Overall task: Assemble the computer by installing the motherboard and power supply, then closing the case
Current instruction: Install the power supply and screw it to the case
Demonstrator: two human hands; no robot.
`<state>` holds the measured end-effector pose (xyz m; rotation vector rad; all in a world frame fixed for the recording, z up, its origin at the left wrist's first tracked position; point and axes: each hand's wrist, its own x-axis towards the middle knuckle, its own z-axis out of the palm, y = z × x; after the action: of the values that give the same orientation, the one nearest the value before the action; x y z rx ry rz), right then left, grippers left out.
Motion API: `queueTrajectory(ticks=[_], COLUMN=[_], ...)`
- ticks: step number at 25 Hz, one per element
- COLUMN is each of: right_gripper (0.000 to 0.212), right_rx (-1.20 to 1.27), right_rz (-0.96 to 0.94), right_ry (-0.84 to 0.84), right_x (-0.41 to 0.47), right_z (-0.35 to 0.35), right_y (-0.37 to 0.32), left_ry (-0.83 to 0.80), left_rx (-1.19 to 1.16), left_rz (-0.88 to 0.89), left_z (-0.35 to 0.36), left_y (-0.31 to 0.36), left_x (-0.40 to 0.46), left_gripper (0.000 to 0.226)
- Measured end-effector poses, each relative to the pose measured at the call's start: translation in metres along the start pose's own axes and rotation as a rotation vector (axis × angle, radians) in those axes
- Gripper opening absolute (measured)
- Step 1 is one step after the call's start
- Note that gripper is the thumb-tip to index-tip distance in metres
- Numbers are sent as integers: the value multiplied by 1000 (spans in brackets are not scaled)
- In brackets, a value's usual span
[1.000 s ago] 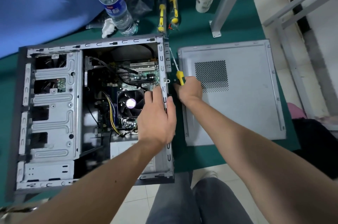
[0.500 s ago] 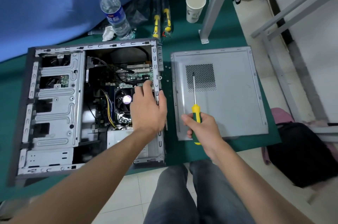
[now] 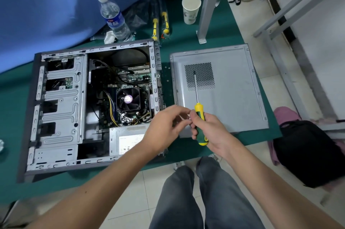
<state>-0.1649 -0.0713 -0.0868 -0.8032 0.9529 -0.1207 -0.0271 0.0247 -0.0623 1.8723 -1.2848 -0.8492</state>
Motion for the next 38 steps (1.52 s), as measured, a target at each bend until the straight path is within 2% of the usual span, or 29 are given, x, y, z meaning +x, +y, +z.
queueTrajectory(ticks=[3,6,8,10,14,18,23,32,35,38], right_gripper=[25,30,37,42,48,43,40,34,41,41], right_rx=[2,-40,-151,-406,-1171,-1432,-1553,-1649,-1778,-1862], right_rz=[-6,11,-1,-67,-257,-352,-429,-393,-371,-426], right_ry=[-61,-113,-65,48,229,214,175,127,125,162], right_x=[-4,-7,-10,-15,-22,-25,-19,-20,-23,-28], right_z=[1,1,-4,-19,-59,-74,-76,-81,-83,-83], right_y=[1,-1,-5,-11,-19,-22,-17,-18,-26,-31], left_ry=[57,27,30,95,140,150,131,89,46,-41], left_rx=[-110,-154,-167,-220,-269,-294,-274,-93,110,314], left_rz=[-45,-84,-117,-194,-295,-295,-309,-249,-140,-84], left_z=[0,-4,-8,-14,-20,-19,-20,-17,-14,-16], left_y=[4,5,4,0,-4,-5,-7,-7,-7,-1], left_x=[-3,-1,1,3,3,5,8,7,6,11], left_gripper=[13,9,6,7,9,9,10,17,10,9])
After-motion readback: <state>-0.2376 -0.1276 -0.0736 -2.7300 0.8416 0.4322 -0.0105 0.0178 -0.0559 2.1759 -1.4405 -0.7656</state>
